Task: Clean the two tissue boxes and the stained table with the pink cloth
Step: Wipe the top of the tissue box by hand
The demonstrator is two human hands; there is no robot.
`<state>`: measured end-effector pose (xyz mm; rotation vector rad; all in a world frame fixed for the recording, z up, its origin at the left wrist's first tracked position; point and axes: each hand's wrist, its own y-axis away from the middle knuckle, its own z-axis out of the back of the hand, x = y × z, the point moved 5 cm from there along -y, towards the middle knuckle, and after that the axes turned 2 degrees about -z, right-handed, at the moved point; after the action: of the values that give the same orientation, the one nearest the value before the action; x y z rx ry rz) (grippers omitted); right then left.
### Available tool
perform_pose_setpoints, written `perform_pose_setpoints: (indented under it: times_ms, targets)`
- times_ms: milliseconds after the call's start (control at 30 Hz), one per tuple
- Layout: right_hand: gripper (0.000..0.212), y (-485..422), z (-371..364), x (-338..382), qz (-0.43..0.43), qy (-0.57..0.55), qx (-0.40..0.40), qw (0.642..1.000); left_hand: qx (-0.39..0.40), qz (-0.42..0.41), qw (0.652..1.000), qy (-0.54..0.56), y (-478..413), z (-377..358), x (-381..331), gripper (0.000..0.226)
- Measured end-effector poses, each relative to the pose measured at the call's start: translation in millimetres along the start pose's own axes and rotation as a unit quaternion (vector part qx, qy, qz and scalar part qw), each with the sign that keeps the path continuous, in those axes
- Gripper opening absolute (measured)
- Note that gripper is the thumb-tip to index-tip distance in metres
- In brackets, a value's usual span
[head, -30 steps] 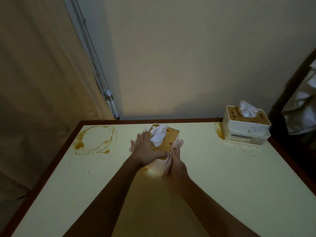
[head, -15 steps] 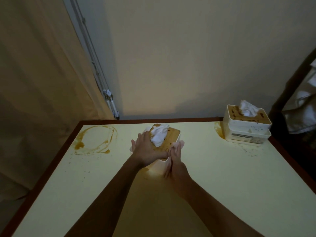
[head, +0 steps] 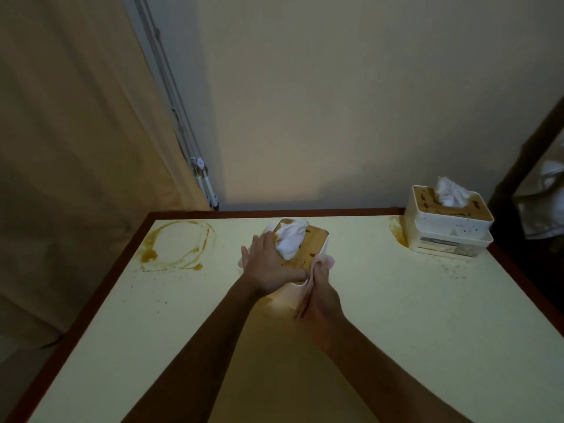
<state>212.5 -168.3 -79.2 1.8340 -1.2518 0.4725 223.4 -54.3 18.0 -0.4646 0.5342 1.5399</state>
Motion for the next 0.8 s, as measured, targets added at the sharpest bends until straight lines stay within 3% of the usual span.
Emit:
perform_pose_setpoints:
  times_ms: [67, 233, 333, 433, 600, 700, 800]
  targets:
    - [0.085, -3, -1, 3, 0.013, 0.012, -0.014, 1.000, 0.002, 0.000, 1.000, 0.002, 1, 0, 0, 0.124]
    - [0.023, -15, -16, 74, 0.048, 0.031, -0.092, 0.994, -0.009, 0.003, 1.000, -0.004, 4, 2, -1, 0.119]
    - [0.018, -11, -9, 102, 0.080, 0.055, -0.116, 0.989, 0.002, 0.001, 1.000, 0.001, 5, 1, -1, 0.121]
    - [0.012, -6, 10, 106, 0.067, -0.008, -0.120, 0.990, 0.011, -0.002, 1.000, -0.001, 4, 2, -2, 0.121]
    - [0.035, 2, 48, 110, 0.055, -0.115, -0.137, 0.982, 0.043, 0.029, 0.998, -0.034, -4, 5, -2, 0.129]
    - [0.035, 10, 55, 115, 0.059, -0.116, -0.130, 0.983, -0.026, 0.064, 0.998, 0.000, -6, 20, -19, 0.127]
    - [0.033, 17, 53, 123, 0.075, -0.129, -0.130, 0.980, -0.193, 0.009, 0.981, 0.007, -4, 41, -55, 0.105]
